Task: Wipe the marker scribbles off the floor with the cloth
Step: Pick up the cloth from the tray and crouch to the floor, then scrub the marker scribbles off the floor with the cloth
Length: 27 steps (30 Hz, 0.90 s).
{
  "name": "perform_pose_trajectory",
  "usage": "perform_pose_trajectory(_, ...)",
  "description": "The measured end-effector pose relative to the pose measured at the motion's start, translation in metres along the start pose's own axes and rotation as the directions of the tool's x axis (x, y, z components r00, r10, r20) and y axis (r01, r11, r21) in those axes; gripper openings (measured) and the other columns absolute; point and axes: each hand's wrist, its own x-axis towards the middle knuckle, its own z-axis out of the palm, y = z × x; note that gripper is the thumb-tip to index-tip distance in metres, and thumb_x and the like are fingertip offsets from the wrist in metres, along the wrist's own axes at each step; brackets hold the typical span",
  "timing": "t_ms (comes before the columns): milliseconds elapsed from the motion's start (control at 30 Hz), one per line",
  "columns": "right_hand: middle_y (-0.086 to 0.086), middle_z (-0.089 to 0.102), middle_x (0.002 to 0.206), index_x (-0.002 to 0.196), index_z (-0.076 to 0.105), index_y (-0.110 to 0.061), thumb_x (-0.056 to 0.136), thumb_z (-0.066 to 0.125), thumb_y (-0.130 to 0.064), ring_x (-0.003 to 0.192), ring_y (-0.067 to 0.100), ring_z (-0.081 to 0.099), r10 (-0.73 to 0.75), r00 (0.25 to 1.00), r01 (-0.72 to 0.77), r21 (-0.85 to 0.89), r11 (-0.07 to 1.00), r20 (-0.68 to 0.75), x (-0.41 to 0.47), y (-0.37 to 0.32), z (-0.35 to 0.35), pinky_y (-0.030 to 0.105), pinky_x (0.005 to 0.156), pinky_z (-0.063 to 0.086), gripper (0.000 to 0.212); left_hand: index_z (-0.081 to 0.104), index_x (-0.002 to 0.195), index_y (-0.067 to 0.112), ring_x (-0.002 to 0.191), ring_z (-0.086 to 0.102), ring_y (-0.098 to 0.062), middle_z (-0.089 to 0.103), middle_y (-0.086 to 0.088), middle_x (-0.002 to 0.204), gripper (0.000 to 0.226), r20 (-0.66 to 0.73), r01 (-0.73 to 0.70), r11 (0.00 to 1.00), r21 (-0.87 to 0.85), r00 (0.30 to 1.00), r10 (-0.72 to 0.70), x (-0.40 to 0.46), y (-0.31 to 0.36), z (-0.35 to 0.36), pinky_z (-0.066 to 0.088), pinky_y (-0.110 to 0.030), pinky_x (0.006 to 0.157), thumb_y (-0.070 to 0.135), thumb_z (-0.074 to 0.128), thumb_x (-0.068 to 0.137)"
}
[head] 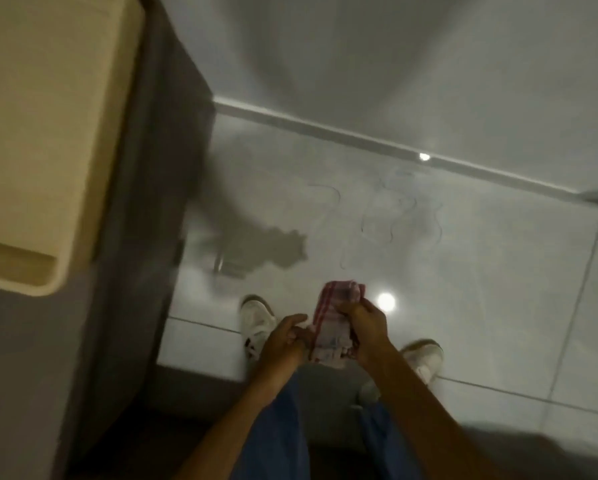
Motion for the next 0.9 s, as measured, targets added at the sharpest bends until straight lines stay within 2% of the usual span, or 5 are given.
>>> perform_pose_trajectory(167,0.009,0.070,0.113,0.139,0.067,-0.015,0.094,0.070,-0.009,0.088,0.023,0.069,-0.438,0.861,0.279,-0.480,0.831,-0.257,0.129,0.021,-0.080,0.034,0.096,0.059,0.046,0.051,0.156,0.013,0.145,0.053,-0.031,0.055,-0.013,0.155,0.053,-0.051,-0.261,0.825,0.502,0.943,0.329,0.135,-0.040,0.026,0.048,-0.037,0.113,0.027,0.064,0.107)
perform_pose_trajectory(333,0.008,0.042,0.145,0.159,0.044,-0.023,0.094,0.063,-0.012,0.090,0.019,0.057,-0.813,0.582,0.502,-0.782,0.369,-0.011,0.229,0.024,-0.120,0.025,0.074,0.051,0.069,0.037,0.164,0.003,0.165,0.021,-0.041,0.034,-0.022,0.173,0.060,-0.270,-0.235,0.615,0.753,0.741,0.615,0.240,-0.021,0.031,0.028,-0.052,0.133,0.022,0.052,0.110)
perform_pose_trajectory(633,0.009,0.014,0.179,0.169,0.019,-0.017,0.111,0.026,-0.046,0.167,0.030,0.009,-0.459,0.181,0.523,-0.480,-0.704,0.870,0.341,0.015,-0.123,0.051,0.137,0.010,0.065,0.018,0.171,0.008,0.167,0.006,-0.044,0.011,-0.021,0.180,0.063,-0.146,-0.178,0.277,0.944,0.527,0.837,0.364,0.037,-0.008,0.007,-0.060,0.136,0.034,0.028,0.115)
perform_pose_trajectory(767,0.007,0.025,0.175,0.166,0.033,-0.018,0.113,0.031,-0.039,0.166,0.027,0.016,-0.445,0.067,0.530,-0.410,-0.742,0.893,0.365,-0.028,-0.143,0.046,0.137,0.008,0.057,0.011,0.173,0.016,0.169,0.006,-0.037,0.007,-0.014,0.182,0.064,-0.147,-0.137,0.232,0.963,0.454,0.879,0.378,0.034,-0.011,0.004,-0.057,0.137,0.041,0.021,0.114)
perform_pose_trajectory(900,0.012,0.047,0.165,0.157,0.050,-0.020,0.111,0.043,-0.038,0.158,0.031,0.035,-0.958,0.194,0.564,-0.823,-0.067,0.211,0.361,-0.057,-0.161,0.046,0.136,0.019,0.050,0.015,0.172,0.019,0.169,0.009,-0.035,0.012,-0.013,0.181,0.064,-0.159,-0.139,0.234,0.962,0.410,0.898,0.382,0.034,-0.010,0.007,-0.058,0.136,0.043,0.021,0.113)
